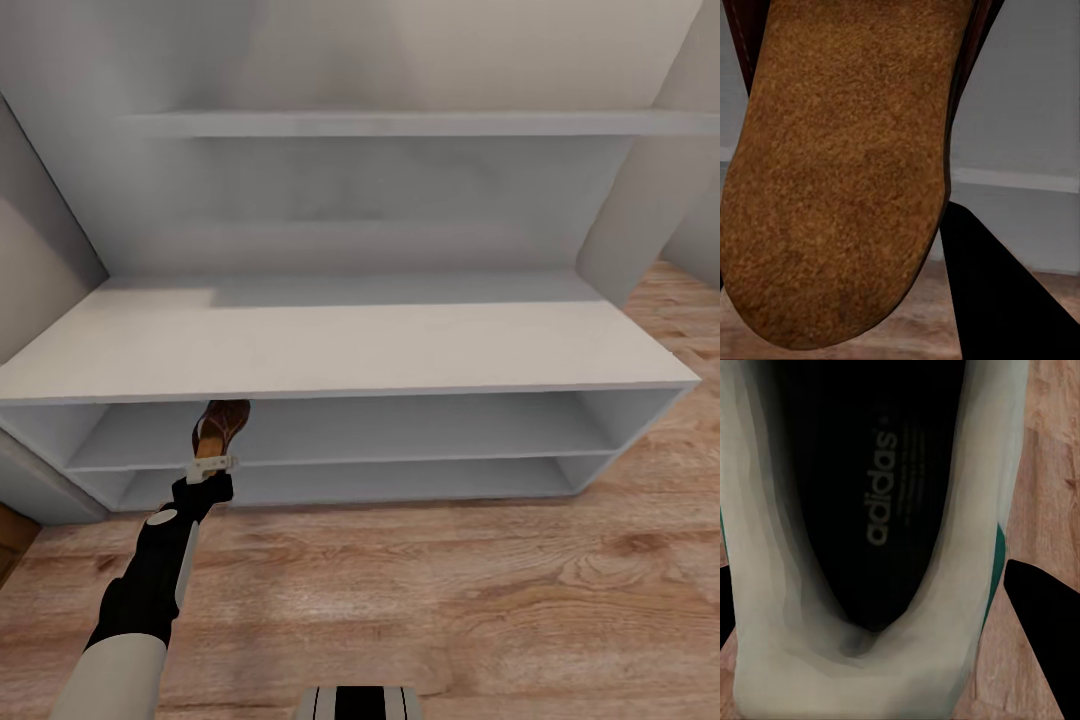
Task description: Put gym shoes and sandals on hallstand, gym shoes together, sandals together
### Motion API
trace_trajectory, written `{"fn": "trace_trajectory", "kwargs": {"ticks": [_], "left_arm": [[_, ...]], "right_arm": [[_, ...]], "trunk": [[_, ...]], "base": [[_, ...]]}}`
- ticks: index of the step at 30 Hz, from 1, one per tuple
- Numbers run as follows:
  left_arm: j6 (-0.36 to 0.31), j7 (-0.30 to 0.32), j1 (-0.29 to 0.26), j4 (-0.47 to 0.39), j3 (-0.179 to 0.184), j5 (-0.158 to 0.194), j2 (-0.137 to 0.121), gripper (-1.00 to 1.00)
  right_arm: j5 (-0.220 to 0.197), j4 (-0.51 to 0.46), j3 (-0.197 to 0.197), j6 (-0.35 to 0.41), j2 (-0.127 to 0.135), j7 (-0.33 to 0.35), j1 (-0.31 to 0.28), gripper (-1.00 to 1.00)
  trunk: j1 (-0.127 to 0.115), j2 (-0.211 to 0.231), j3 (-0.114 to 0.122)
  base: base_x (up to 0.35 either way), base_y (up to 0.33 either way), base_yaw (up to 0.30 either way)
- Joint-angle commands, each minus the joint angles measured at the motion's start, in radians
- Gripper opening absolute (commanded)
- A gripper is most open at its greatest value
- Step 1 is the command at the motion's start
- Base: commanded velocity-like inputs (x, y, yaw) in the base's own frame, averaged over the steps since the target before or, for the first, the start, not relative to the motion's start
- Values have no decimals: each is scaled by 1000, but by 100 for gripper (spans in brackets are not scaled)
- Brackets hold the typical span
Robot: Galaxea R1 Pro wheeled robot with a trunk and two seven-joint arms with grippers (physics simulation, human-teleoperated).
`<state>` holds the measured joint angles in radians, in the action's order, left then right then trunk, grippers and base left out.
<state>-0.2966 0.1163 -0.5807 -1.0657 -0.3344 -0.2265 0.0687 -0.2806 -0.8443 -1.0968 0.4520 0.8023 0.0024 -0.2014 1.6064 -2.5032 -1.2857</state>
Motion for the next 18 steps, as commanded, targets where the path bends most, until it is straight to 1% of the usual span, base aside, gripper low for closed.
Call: {"fn": "trace_trajectory", "kwargs": {"ticks": [1,4,8,10,18], "left_arm": [[-4,11,-1,-2,-5,-13,1,-100],[-4,11,-1,-2,-5,-13,2,-100],[-4,12,-1,-2,-5,-13,1,-100],[-4,12,-1,-1,-5,-13,2,-100],[-4,11,-1,-1,-6,-12,2,-100]], "right_arm": [[-6,-1,-2,5,0,1,-1,-100],[-6,-1,-2,5,0,1,-1,-100],[-6,-1,-2,5,0,1,-1,-100],[-6,-1,-3,5,0,1,-1,-100],[-6,-1,-2,5,0,1,-1,-100]], "trunk": [[0,0,-1],[0,0,-1],[0,0,-1],[0,0,-1],[0,0,-1]], "base": [[287,0,0],[204,0,0],[56,0,0],[170,0,0],[282,0,0]]}}
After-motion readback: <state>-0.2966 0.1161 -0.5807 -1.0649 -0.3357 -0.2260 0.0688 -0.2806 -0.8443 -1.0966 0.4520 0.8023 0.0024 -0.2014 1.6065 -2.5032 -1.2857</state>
